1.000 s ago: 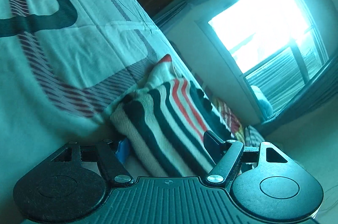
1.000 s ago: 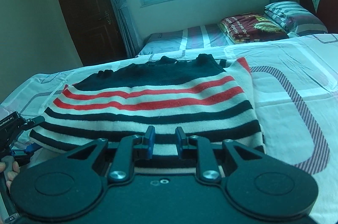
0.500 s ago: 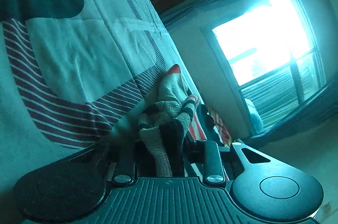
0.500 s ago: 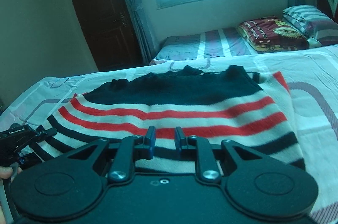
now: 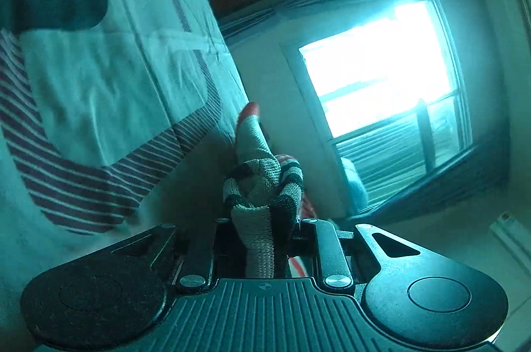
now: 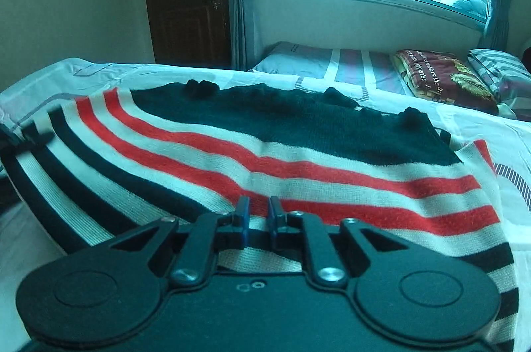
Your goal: Fold small clothes
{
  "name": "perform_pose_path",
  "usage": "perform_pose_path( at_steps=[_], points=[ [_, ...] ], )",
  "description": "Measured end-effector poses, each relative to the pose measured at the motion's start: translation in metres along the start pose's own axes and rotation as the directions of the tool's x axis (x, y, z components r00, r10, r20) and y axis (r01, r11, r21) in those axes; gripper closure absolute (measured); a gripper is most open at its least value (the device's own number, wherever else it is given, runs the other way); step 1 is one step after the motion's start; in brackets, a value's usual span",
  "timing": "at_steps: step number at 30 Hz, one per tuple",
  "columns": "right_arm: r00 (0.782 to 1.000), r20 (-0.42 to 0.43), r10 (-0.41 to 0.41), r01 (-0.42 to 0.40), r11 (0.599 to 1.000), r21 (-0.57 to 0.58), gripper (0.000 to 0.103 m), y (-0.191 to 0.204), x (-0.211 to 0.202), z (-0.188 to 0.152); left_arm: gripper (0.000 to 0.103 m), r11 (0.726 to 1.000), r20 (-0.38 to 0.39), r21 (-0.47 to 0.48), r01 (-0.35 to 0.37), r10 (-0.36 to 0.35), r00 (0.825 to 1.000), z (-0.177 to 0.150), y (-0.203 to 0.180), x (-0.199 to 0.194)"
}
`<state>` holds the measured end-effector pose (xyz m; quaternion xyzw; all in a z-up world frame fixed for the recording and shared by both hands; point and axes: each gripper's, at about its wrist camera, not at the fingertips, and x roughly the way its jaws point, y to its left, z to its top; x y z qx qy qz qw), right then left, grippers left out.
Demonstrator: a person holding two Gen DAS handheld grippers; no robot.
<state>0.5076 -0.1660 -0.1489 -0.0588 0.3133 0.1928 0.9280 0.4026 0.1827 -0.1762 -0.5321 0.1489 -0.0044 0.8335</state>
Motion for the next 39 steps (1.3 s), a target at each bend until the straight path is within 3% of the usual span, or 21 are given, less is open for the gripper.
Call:
perform_pose_path(
  at_steps=[3, 8, 12, 16, 18, 21, 22, 24, 25, 26, 27, 28, 29, 31, 33, 35, 36, 37, 39],
  points=[
    [1.0, 0.0, -0.004, 0.004, 1.0, 0.001, 0.09, 0.001, 0.0, 0.0, 0.084, 0.997, -0.037, -0.027, -0.066, 0.065, 0.997, 0.002, 0.013, 0.01],
    [0.999, 0.029, -0.027, 0.028, 0.998, -0.062, 0.09, 0.006, 0.001, -0.006, 0.084, 1.0, -0.049, 0.003, 0.021, -0.021, 0.999, 0.007, -0.007, 0.006],
    [0.999, 0.036, -0.019, 0.02, 1.0, -0.012, 0.09, 0.002, 0.001, -0.006, 0.084, 0.984, -0.1, 0.13, 0.123, -0.111, 0.989, 0.011, -0.07, 0.009],
    [0.999, 0.036, 0.029, -0.033, 0.993, 0.115, 0.09, -0.013, -0.002, -0.005, 0.084, 0.927, -0.224, 0.323, 0.19, -0.121, 0.967, -0.015, -0.158, 0.034],
    [0.993, 0.073, 0.096, -0.115, 0.936, 0.332, 0.088, -0.048, -0.018, -0.008, 0.084, 0.877, -0.308, 0.426, 0.223, -0.091, 0.947, -0.045, -0.197, 0.051],
    [0.986, 0.165, 0.04, -0.125, 0.827, 0.548, 0.077, -0.11, -0.065, -0.029, 0.084, 0.794, -0.414, 0.557, 0.242, 0.013, 0.91, -0.108, -0.234, 0.081],
    [0.983, 0.184, 0.023, -0.133, 0.783, 0.608, 0.071, -0.132, -0.08, -0.039, 0.084, 0.762, -0.441, 0.6, 0.243, 0.062, 0.896, -0.133, -0.239, 0.09],
    [0.978, 0.206, -0.006, -0.143, 0.702, 0.698, 0.04, -0.173, -0.107, -0.057, 0.083, 0.714, -0.491, 0.658, 0.241, 0.163, 0.856, -0.182, -0.239, 0.112],
    [0.976, 0.215, -0.026, -0.142, 0.671, 0.728, 0.022, -0.19, -0.119, -0.064, 0.07, 0.697, -0.527, 0.672, 0.25, 0.213, 0.823, -0.203, -0.236, 0.123],
    [0.974, 0.225, -0.03, -0.153, 0.649, 0.745, 0.023, -0.204, -0.13, -0.071, 0.052, 0.68, -0.56, 0.685, 0.264, 0.258, 0.787, -0.221, -0.236, 0.131],
    [0.973, 0.232, -0.015, -0.171, 0.628, 0.759, 0.024, -0.216, -0.138, -0.075, 0.043, 0.644, -0.547, 0.71, 0.283, 0.252, 0.798, -0.232, -0.241, 0.123],
    [0.97, 0.243, 0.007, -0.196, 0.613, 0.765, 0.027, -0.224, -0.145, -0.078, 0.026, 0.617, -0.549, 0.716, 0.327, 0.208, 0.81, -0.236, -0.25, 0.109],
    [0.965, 0.262, 0.028, -0.225, 0.603, 0.765, 0.027, -0.231, -0.153, -0.081, 0.023, 0.61, -0.567, 0.7, 0.371, 0.16, 0.808, -0.232, -0.256, 0.096],
    [0.954, 0.295, 0.055, -0.269, 0.594, 0.758, 0.027, -0.236, -0.163, -0.083, 0.023, 0.619, -0.551, 0.688, 0.379, 0.105, 0.828, -0.208, -0.266, 0.068],
    [0.945, 0.306, 0.111, -0.313, 0.572, 0.758, 0.027, -0.234, -0.162, -0.081, 0.023, 0.618, -0.49, 0.703, 0.352, 0.062, 0.87, -0.17, -0.264, 0.05],
    [0.931, 0.307, 0.198, -0.365, 0.535, 0.762, 0.027, -0.227, -0.151, -0.08, 0.023, 0.6, -0.365, 0.766, 0.23, 0.111, 0.924, -0.132, -0.254, 0.047],
    [0.928, 0.292, 0.231, -0.372, 0.524, 0.767, 0.027, -0.219, -0.141, -0.077, 0.023, 0.606, -0.328, 0.775, 0.178, 0.145, 0.934, -0.113, -0.244, 0.052],
    [0.928, 0.271, 0.256, -0.369, 0.52, 0.77, 0.027, -0.213, -0.132, -0.074, 0.023, 0.629, -0.314, 0.767, 0.129, 0.191, 0.93, -0.098, -0.233, 0.059],
    [0.924, 0.234, 0.301, -0.363, 0.503, 0.784, 0.027, -0.202, -0.115, -0.073, 0.023, 0.671, -0.336, 0.736, 0.09, 0.247, 0.909, -0.075, -0.214, 0.081]
  ],
)
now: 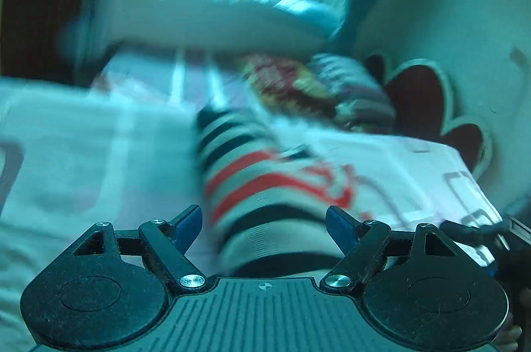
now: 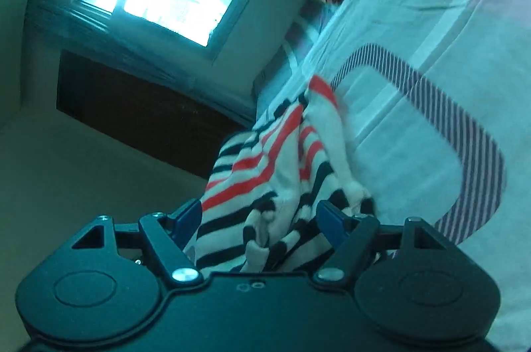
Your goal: Fold small clothes
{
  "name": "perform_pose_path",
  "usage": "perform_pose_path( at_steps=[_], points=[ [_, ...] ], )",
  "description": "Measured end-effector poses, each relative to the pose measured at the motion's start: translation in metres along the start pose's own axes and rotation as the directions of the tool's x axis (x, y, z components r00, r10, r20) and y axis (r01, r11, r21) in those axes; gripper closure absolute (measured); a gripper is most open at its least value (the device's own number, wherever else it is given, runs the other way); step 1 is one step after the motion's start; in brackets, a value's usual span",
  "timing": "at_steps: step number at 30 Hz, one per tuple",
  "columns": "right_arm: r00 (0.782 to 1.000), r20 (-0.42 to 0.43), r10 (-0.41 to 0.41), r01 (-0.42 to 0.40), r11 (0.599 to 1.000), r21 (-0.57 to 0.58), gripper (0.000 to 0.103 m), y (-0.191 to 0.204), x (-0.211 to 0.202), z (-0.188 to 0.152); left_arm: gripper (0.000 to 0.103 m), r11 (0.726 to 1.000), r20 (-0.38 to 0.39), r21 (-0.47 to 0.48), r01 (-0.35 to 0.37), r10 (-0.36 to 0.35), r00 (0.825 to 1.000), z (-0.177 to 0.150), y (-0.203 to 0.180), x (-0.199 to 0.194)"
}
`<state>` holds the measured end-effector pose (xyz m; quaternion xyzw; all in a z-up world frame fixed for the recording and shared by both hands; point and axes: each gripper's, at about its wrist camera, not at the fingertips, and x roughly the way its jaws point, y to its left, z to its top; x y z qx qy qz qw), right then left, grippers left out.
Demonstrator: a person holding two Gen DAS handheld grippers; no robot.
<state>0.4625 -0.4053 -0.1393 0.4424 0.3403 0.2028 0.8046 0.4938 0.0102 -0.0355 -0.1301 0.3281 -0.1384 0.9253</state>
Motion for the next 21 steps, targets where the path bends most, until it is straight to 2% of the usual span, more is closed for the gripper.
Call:
perform_pose_path(
  at_steps=[2, 3, 7, 9, 11, 12, 13, 14, 16, 17, 19, 21],
  points=[
    [0.999, -0.047, 0.003, -0.002, 1.0, 0.025, 0.027, 0.0, 0.015, -0.004, 0.023, 1.0, -0.073, -0.02, -0.009, 0.008, 0.997, -0.01, 0.018, 0.012],
    [0.998, -0.062, 0.008, -0.006, 0.999, 0.034, 0.027, -0.001, 0.022, -0.004, 0.023, 1.0, -0.081, -0.029, 0.001, -0.003, 0.997, -0.019, 0.022, 0.016],
    [0.995, -0.104, -0.003, 0.007, 0.999, 0.041, 0.027, -0.002, 0.049, 0.003, 0.023, 0.99, -0.083, -0.137, 0.042, -0.054, 0.995, -0.042, 0.029, 0.023],
    [0.993, -0.122, -0.008, 0.011, 1.0, 0.023, 0.031, -0.003, 0.061, 0.006, 0.023, 0.987, -0.057, -0.147, 0.06, -0.069, 0.996, -0.044, 0.031, 0.024],
    [0.993, -0.11, -0.038, 0.035, 0.999, -0.026, 0.038, 0.0, 0.067, 0.009, 0.023, 0.986, -0.023, -0.154, 0.064, -0.069, 0.997, -0.044, 0.037, 0.031],
    [0.993, -0.108, -0.052, 0.046, 0.997, -0.054, 0.039, 0.003, 0.07, 0.009, 0.023, 0.985, -0.016, -0.16, 0.063, -0.067, 0.998, -0.041, 0.034, 0.038],
    [0.991, -0.108, -0.079, 0.069, 0.994, -0.089, 0.046, 0.007, 0.074, 0.009, 0.023, 0.985, -0.013, -0.164, 0.056, -0.059, 0.998, -0.038, 0.035, 0.044],
    [0.988, -0.104, -0.115, 0.1, 0.984, -0.148, 0.059, 0.014, 0.078, 0.008, 0.023, 0.986, -0.015, -0.162, 0.042, -0.045, 0.999, -0.034, 0.036, 0.05],
    [0.976, -0.071, -0.205, 0.175, 0.937, -0.304, 0.073, 0.033, 0.083, 0.004, 0.023, 0.987, -0.035, -0.16, 0.016, -0.021, 0.999, -0.026, 0.036, 0.062],
    [0.974, -0.046, -0.223, 0.19, 0.908, -0.372, 0.076, 0.041, 0.085, 0.001, 0.023, 0.987, -0.062, -0.162, 0.01, -0.02, 0.998, -0.025, 0.035, 0.069],
    [0.964, 0.038, -0.263, 0.246, 0.831, -0.5, 0.078, 0.061, 0.08, -0.003, 0.023, 0.989, -0.075, -0.146, 0.012, -0.023, 0.997, -0.02, 0.026, 0.074],
    [0.964, 0.119, -0.239, 0.264, 0.775, -0.574, 0.079, 0.079, 0.064, -0.003, 0.023, 0.996, -0.059, -0.09, -0.006, 0.001, 0.998, -0.013, 0.011, 0.074]
  ],
)
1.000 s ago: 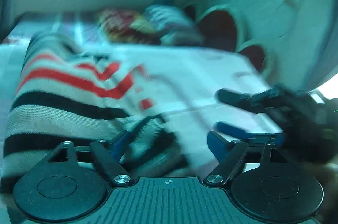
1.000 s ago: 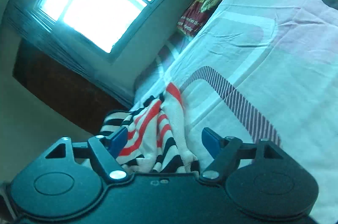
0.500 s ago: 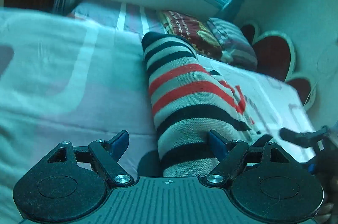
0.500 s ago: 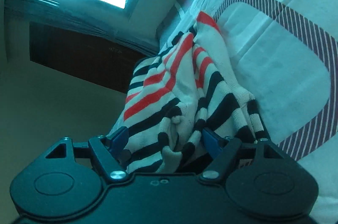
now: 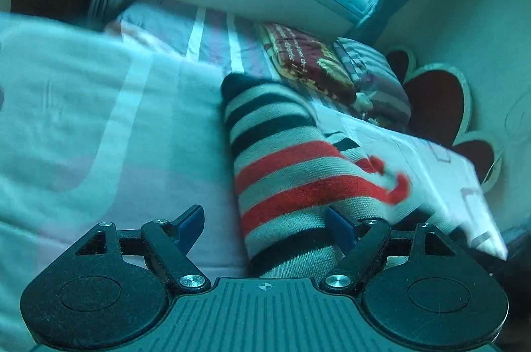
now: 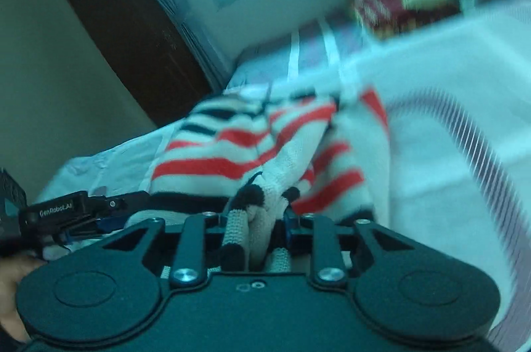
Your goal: Fold small clothes
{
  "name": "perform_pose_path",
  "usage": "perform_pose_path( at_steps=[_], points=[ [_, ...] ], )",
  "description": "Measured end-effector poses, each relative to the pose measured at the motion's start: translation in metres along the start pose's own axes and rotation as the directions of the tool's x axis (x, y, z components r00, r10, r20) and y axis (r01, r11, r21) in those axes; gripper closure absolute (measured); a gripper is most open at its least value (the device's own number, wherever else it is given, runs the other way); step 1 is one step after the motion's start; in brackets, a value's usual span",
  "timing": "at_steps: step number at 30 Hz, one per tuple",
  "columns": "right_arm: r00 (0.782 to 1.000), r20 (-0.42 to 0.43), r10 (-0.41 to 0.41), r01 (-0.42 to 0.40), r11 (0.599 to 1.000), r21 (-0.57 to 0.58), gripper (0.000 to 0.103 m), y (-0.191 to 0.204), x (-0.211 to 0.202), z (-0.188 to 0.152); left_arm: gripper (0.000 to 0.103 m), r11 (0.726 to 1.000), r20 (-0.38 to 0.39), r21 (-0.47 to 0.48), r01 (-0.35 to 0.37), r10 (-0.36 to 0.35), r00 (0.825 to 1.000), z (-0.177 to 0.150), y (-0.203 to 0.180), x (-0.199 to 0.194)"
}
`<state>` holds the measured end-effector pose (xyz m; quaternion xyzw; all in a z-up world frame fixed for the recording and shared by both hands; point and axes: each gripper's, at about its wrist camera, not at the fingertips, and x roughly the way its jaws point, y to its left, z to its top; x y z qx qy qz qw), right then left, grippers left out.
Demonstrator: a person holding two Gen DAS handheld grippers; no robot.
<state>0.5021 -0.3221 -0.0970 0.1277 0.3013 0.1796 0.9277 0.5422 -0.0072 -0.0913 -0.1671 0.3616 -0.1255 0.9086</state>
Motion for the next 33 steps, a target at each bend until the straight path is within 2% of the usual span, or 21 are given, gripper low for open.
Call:
perform_pose_path(
  at_steps=[2, 4, 5, 6, 7, 9, 13, 16, 18, 19, 20, 24, 25, 27, 29, 30, 31, 33],
  points=[
    [0.997, 0.08, -0.01, 0.015, 0.998, -0.068, 0.079, 0.003, -0.023, 0.006, 0.023, 0.999, 0.005, 0.04, -0.002, 0.002, 1.0, -0.001, -0.012, 0.002],
    [0.995, 0.087, -0.046, 0.05, 0.998, -0.045, 0.079, -0.01, -0.024, 0.002, 0.023, 0.997, -0.024, 0.078, -0.027, 0.029, 0.999, -0.007, -0.023, 0.013],
    [0.996, 0.024, -0.081, 0.081, 0.997, -0.01, 0.079, -0.022, -0.008, -0.002, 0.023, 0.994, -0.044, 0.101, -0.045, 0.049, 0.998, -0.01, -0.029, 0.02],
    [0.993, -0.076, -0.094, 0.097, 0.994, 0.04, 0.079, -0.037, 0.011, -0.009, 0.023, 0.993, -0.045, 0.109, -0.049, 0.054, 0.998, -0.013, -0.032, 0.025],
    [0.991, -0.103, -0.082, 0.091, 0.993, 0.08, 0.079, -0.048, 0.02, -0.016, 0.023, 0.995, -0.042, 0.09, -0.046, 0.05, 0.998, -0.013, -0.033, 0.025],
    [0.997, -0.068, -0.04, 0.049, 0.99, 0.129, 0.079, -0.056, 0.014, -0.017, 0.023, 0.995, -0.038, 0.085, -0.044, 0.048, 0.998, -0.013, -0.032, 0.023],
    [0.997, -0.076, 0.017, -0.003, 0.982, 0.186, 0.072, -0.061, 0.008, -0.016, 0.023, 0.996, -0.041, 0.086, -0.024, 0.028, 0.999, -0.012, -0.026, 0.017],
    [0.997, -0.05, 0.053, -0.037, 0.958, 0.284, 0.067, -0.075, -0.008, -0.02, 0.023, 0.992, -0.04, 0.121, -0.034, 0.039, 0.998, -0.012, -0.025, 0.011],
    [0.997, -0.041, 0.06, -0.043, 0.943, 0.329, 0.071, -0.078, -0.017, -0.027, 0.023, 0.991, -0.042, 0.128, -0.028, 0.034, 0.999, -0.012, -0.023, 0.007],
    [0.995, -0.05, 0.084, -0.061, 0.934, 0.353, 0.079, -0.078, -0.015, -0.03, 0.023, 0.991, -0.04, 0.129, -0.031, 0.036, 0.999, -0.013, -0.022, 0.005],
    [0.994, -0.052, 0.099, -0.073, 0.929, 0.362, 0.081, -0.074, -0.011, -0.032, 0.023, 0.991, -0.039, 0.128, -0.033, 0.038, 0.998, -0.013, -0.02, 0.003],
    [0.984, -0.013, 0.179, -0.161, 0.913, 0.376, 0.082, -0.063, -0.015, -0.027, 0.023, 0.988, -0.027, 0.138, -0.068, 0.073, 0.997, -0.012, -0.013, -0.007],
    [0.987, -0.024, 0.161, -0.142, 0.922, 0.361, 0.082, -0.062, -0.015, -0.027, 0.023, 0.985, -0.028, 0.151, -0.079, 0.084, 0.996, -0.013, -0.012, -0.008],
    [0.994, -0.107, 0.026, 0.011, 0.942, 0.335, 0.081, -0.071, -0.006, -0.035, 0.023, 0.978, -0.026, 0.181, -0.102, 0.108, 0.994, -0.016, -0.011, -0.014],
    [0.995, -0.073, 0.062, -0.031, 0.932, 0.362, 0.082, -0.084, -0.016, -0.042, 0.023, 0.977, -0.013, 0.182, -0.109, 0.113, 0.994, -0.018, -0.01, -0.028],
    [0.998, -0.053, 0.036, -0.015, 0.94, 0.341, 0.078, -0.081, -0.028, -0.04, 0.023, 0.977, 0.003, 0.189, -0.095, 0.096, 0.995, -0.021, -0.011, -0.037],
    [1.0, -0.01, -0.009, 0.012, 0.953, 0.302, 0.071, -0.074, -0.043, -0.039, 0.023, 0.978, 0.022, 0.194, -0.082, 0.08, 0.997, -0.023, -0.013, -0.046],
    [0.991, 0.108, -0.075, 0.053, 0.98, 0.194, 0.079, -0.055, -0.07, -0.034, 0.023, 0.976, 0.048, 0.209, -0.054, 0.045, 0.998, -0.028, -0.022, -0.057]
  ],
)
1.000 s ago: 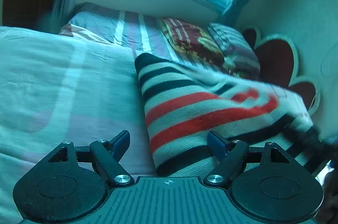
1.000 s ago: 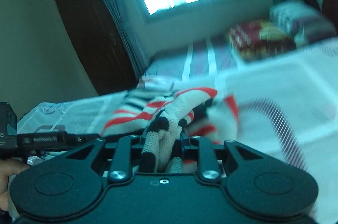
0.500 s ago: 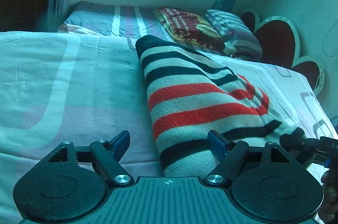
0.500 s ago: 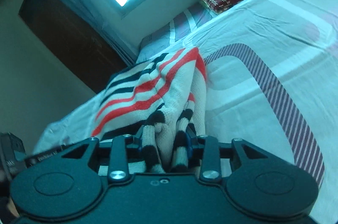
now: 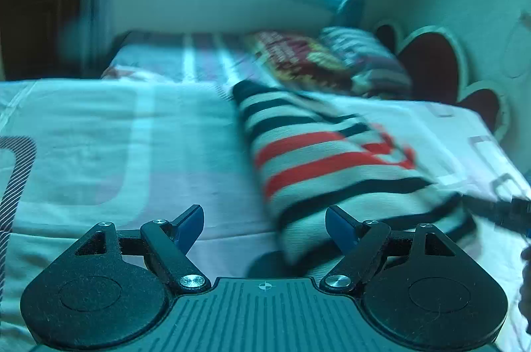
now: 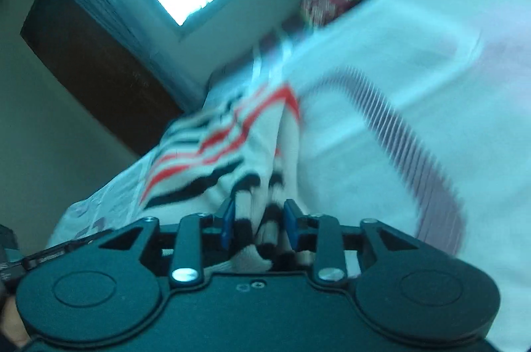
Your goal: Fold small clothes
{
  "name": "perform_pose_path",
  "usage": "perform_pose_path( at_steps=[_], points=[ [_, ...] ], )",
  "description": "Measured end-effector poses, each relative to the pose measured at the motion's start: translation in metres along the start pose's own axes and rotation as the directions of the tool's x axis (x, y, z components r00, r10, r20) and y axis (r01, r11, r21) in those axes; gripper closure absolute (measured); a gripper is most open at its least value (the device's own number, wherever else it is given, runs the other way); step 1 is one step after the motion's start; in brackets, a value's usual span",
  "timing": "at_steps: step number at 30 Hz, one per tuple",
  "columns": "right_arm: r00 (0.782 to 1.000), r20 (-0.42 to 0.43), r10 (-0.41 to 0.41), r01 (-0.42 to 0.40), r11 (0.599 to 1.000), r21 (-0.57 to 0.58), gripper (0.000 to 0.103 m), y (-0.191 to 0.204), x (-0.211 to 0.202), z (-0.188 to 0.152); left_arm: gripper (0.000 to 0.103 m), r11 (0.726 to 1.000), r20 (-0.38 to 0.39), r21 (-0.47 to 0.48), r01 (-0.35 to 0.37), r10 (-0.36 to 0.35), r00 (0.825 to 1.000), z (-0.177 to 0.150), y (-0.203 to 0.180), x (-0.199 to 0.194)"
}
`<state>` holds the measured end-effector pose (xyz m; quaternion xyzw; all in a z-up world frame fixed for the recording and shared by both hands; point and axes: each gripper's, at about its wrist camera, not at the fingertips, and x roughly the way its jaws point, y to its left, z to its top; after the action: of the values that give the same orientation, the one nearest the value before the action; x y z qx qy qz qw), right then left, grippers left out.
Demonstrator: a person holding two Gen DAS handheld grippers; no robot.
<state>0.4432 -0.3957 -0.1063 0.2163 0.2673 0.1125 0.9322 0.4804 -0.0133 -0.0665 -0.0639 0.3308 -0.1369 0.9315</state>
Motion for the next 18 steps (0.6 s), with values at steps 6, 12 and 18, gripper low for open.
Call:
perform_pose_path(
  at_steps=[6, 12, 18],
  points=[
    [0.994, 0.096, -0.05, 0.083, 0.918, -0.388, 0.085, 0.049, -0.007, -0.014, 0.023, 0.993, -0.023, 0.117, -0.03, 0.033, 0.999, -0.02, -0.039, 0.011],
    [0.982, -0.105, -0.155, 0.096, 0.897, -0.432, 0.088, 0.024, 0.019, -0.045, 0.023, 0.997, -0.054, 0.081, -0.018, 0.023, 0.998, -0.053, -0.024, 0.003],
    [0.997, 0.033, -0.068, 0.076, 0.923, -0.377, 0.08, 0.047, 0.013, 0.011, 0.023, 0.996, 0.078, 0.079, -0.032, 0.025, 0.997, 0.005, -0.023, 0.001]
  ],
)
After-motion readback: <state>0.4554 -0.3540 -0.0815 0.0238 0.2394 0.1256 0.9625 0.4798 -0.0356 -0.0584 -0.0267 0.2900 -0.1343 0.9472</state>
